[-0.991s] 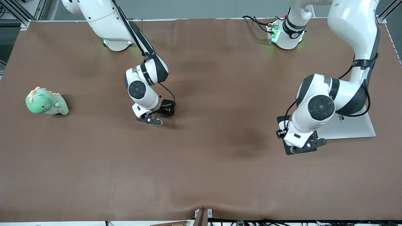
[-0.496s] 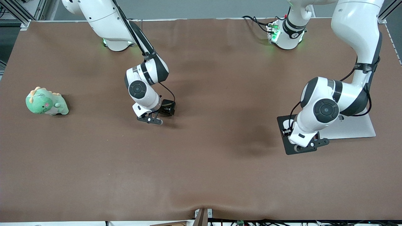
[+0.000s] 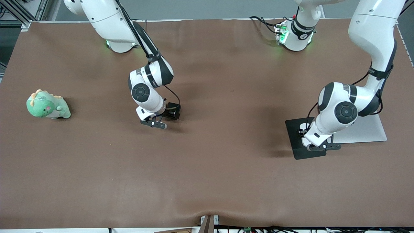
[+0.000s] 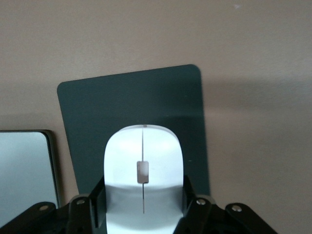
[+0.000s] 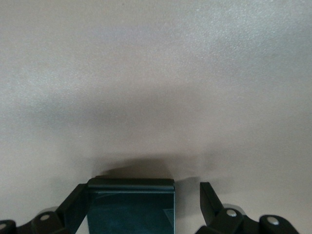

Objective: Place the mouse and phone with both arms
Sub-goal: 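Lower the mouse onto the mouse pad while the right gripper lifts the phone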

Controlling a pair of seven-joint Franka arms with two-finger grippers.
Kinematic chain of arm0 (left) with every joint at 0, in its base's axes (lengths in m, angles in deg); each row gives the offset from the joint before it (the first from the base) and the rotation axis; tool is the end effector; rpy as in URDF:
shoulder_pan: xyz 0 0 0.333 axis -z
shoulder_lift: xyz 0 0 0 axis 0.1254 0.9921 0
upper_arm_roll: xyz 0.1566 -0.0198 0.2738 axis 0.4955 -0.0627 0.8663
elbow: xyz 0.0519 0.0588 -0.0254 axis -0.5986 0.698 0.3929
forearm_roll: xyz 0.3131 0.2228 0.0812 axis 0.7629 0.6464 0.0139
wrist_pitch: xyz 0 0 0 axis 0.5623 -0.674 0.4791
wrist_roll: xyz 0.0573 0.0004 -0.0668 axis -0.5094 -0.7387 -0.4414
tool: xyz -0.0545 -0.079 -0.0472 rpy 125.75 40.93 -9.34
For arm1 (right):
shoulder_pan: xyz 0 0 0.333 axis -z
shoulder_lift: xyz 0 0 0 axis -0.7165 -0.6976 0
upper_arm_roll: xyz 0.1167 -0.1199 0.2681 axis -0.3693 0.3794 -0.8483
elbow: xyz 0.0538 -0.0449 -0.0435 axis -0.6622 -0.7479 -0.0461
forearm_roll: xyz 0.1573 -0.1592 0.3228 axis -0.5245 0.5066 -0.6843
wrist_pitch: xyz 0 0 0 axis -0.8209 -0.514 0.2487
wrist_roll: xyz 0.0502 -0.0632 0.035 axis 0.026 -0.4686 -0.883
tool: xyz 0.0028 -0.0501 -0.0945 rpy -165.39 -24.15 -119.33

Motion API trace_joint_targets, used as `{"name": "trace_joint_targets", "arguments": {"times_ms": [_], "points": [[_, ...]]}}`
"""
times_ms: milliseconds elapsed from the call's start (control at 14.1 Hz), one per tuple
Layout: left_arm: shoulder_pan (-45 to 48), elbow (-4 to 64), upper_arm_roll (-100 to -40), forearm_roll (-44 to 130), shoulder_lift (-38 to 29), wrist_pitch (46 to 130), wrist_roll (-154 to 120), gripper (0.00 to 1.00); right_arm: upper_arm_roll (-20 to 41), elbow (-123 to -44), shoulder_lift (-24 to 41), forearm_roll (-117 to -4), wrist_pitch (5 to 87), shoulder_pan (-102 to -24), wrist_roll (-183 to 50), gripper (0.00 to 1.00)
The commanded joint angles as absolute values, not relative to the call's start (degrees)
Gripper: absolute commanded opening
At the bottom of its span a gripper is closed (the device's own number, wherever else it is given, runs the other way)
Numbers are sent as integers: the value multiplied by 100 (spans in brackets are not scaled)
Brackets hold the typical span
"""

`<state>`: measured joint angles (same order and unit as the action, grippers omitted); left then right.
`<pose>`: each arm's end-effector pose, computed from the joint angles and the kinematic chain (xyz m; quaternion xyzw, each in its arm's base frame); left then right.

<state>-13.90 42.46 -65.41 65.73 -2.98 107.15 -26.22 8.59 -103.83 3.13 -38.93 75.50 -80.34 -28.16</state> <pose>0.6121 -0.0657 0.2383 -0.9995 0.0034 0.0062 0.0310 0.5011 0.2976 0.1795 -0.9899 0.1266 0.0500 0.0387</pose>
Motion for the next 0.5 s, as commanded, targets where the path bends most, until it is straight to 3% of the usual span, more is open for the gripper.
{"name": "trace_joint_targets", "arguments": {"times_ms": [0,425], "points": [[-1547,4735,-6593,6513,-431,11335,-2392,0,886,-10455,446,-4105,7561,-8136,-2769,100],[-1608,4710,-6585,6592,-97,11897,-2340,0,887,-10517,402,-4123,7614,-8311,-2725,100]]}}
